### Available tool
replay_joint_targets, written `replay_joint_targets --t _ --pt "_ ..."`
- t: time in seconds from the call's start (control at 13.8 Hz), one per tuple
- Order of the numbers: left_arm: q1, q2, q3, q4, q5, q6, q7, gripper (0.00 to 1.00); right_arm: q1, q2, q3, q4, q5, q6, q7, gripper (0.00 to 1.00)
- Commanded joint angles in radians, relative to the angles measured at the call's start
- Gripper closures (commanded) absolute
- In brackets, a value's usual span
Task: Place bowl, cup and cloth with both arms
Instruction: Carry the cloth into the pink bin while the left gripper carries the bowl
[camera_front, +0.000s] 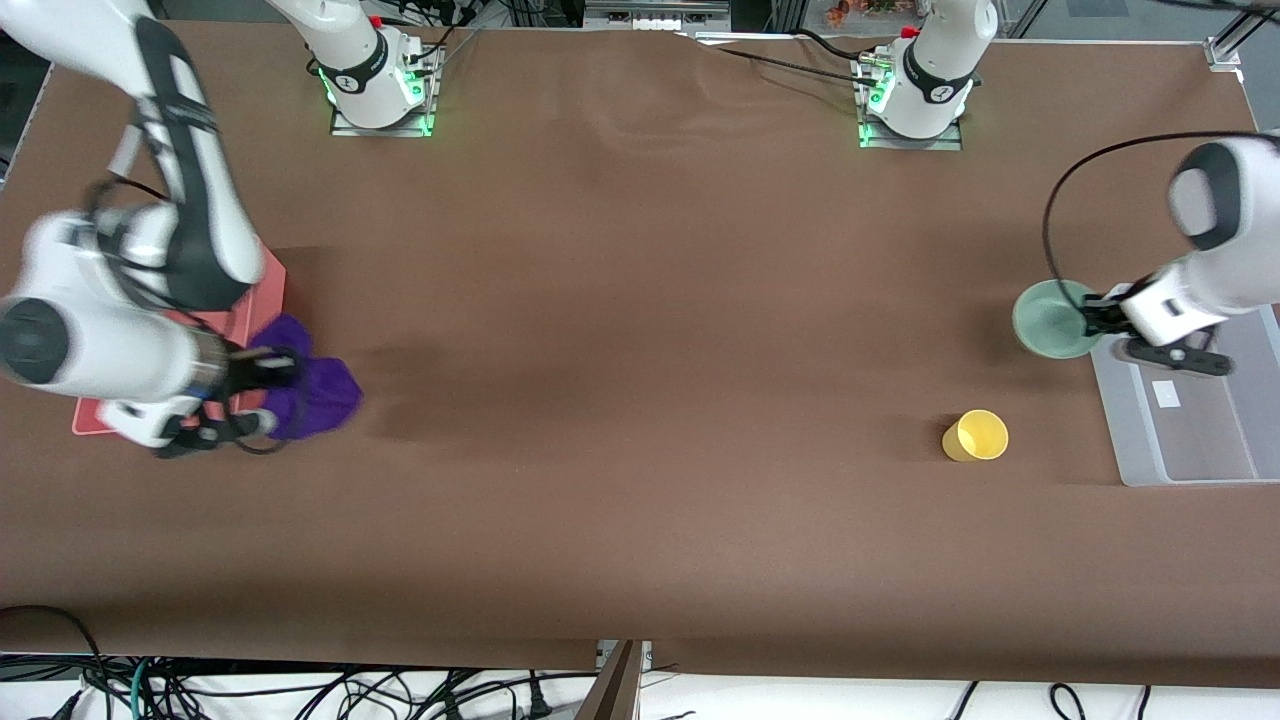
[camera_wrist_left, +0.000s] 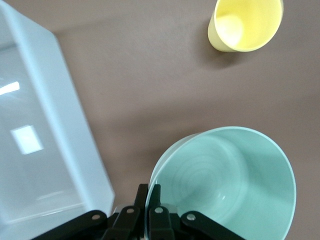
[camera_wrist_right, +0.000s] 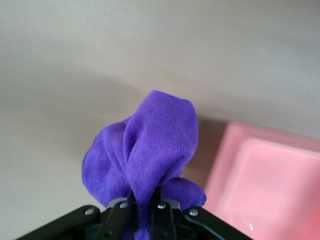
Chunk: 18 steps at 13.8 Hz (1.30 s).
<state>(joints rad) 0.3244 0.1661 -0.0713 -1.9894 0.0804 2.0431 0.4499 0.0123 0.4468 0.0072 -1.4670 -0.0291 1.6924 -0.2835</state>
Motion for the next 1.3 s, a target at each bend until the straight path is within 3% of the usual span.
replay_joint_targets --t 0.0,0.22,0.36,0.72,0.87,0.94,1.01,1.09,1.16,1.23 --pt "0.085 0.085 -0.002 0.199 0.007 -0.132 0.151 1.00 -0.014 0.000 -0.105 0.097 0.003 -0.163 -0.179 1.00" --pt "0.209 0.215 -0.002 0.341 0.010 -0.124 0.349 1.00 -0.014 -0.005 -0.245 0.062 0.003 -0.210 -0.295 1.00" --pt "0.280 0.335 -0.002 0.435 0.001 -0.100 0.449 1.00 -0.021 -0.004 -0.295 -0.007 0.005 -0.209 -0.299 1.00" --pt "0.380 0.533 -0.007 0.449 -0.048 0.113 0.510 1.00 -0.040 0.012 -0.341 -0.205 0.005 -0.122 -0.299 1.00" --pt "0.380 0.559 -0.008 0.449 -0.076 0.160 0.524 1.00 -0.048 0.016 -0.352 -0.245 0.005 -0.094 -0.301 1.00" --pt "0.375 0.555 -0.009 0.449 -0.079 0.160 0.526 0.67 -0.057 0.021 -0.352 -0.245 0.005 -0.094 -0.304 1.00" --pt "0.372 0.547 -0.010 0.451 -0.079 0.154 0.524 0.12 -0.060 0.024 -0.352 -0.245 0.005 -0.091 -0.310 1.00" --pt "0.369 0.526 -0.013 0.452 -0.076 0.146 0.521 0.00 -0.060 0.024 -0.358 -0.245 0.005 -0.079 -0.310 0.83" --pt "0.361 0.485 -0.015 0.452 -0.070 0.109 0.520 0.00 -0.060 0.029 -0.361 -0.242 0.005 -0.066 -0.309 0.01" --pt "0.345 0.442 -0.018 0.457 -0.068 0.044 0.512 0.00 -0.060 0.027 -0.362 -0.233 0.005 -0.065 -0.307 0.00"
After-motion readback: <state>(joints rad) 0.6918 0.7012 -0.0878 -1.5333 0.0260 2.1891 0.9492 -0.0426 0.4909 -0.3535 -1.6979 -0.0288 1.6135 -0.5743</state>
